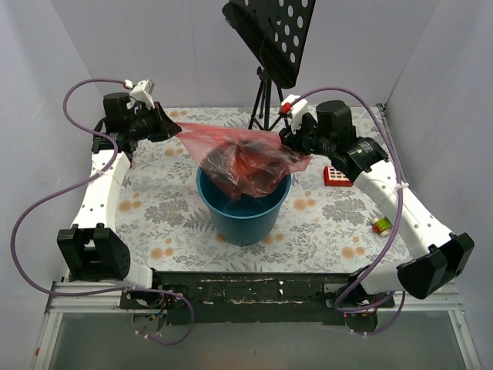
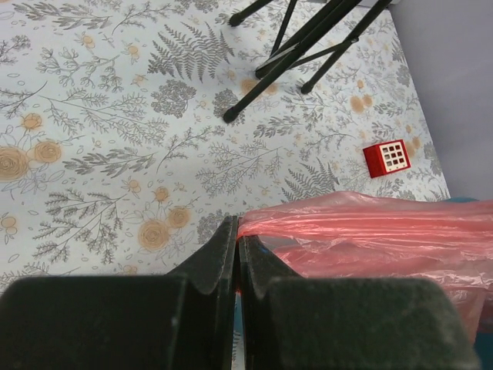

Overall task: Put the trash bags into the trash bin
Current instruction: Place the trash bag in the trash bin.

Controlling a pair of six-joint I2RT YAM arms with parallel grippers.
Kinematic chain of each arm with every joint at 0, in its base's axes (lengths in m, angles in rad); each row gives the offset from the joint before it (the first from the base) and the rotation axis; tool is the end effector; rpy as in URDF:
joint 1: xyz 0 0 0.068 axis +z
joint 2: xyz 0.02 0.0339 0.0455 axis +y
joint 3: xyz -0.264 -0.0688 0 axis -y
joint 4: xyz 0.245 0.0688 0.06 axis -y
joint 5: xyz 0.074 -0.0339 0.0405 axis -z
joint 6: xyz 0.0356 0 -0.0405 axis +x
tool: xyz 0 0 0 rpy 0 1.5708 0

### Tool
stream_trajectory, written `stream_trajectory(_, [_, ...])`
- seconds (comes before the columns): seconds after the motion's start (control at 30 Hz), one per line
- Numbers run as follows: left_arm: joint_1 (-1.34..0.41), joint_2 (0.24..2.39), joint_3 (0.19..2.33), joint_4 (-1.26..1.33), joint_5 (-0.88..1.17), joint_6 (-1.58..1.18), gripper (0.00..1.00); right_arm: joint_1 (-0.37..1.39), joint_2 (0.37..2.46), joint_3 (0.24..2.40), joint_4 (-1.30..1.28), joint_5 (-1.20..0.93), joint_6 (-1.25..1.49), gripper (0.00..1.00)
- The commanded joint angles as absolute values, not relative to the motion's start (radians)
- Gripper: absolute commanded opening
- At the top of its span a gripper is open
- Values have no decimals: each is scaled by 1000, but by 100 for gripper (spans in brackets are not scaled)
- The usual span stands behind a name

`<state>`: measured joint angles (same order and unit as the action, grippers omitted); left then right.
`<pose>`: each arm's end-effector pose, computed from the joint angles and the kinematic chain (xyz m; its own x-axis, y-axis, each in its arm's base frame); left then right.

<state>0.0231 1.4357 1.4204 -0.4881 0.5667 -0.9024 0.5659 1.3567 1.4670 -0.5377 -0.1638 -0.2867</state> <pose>0.3218 -0.0117 0.3812 -0.6526 -0.6774 -0.3396 -0.0992 0.5207 -0.8480 0.2502 0.1658 0.4128 -0.1506 -0.4262 -0.8920 -0.7265 0.6596 -0.1925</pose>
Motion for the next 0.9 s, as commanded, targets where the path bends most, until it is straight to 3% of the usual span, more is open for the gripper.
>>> stream_trajectory(0.0, [23,1446,1519,-607,526,-870,0,517,1318,1445,-454,-307,-177,48])
stream_trajectory(0.3, [23,1500,1428,-759,607,-880,0,344,1393,1416,-521,-628,-65,48])
stream_trajectory(0.5, [41,1555,1353,-787,915,-952,0,224,1502,1421,-543,-971,54,48])
stream_trajectory(0.7, [95,1540,1246,-709,1214,-1075,9,210,1483,1352,-464,-1074,131,53])
stream_trajectory(0.87, [147,1522,1223,-797,1382,-1028,6,199,1436,1287,-425,-1060,221,59])
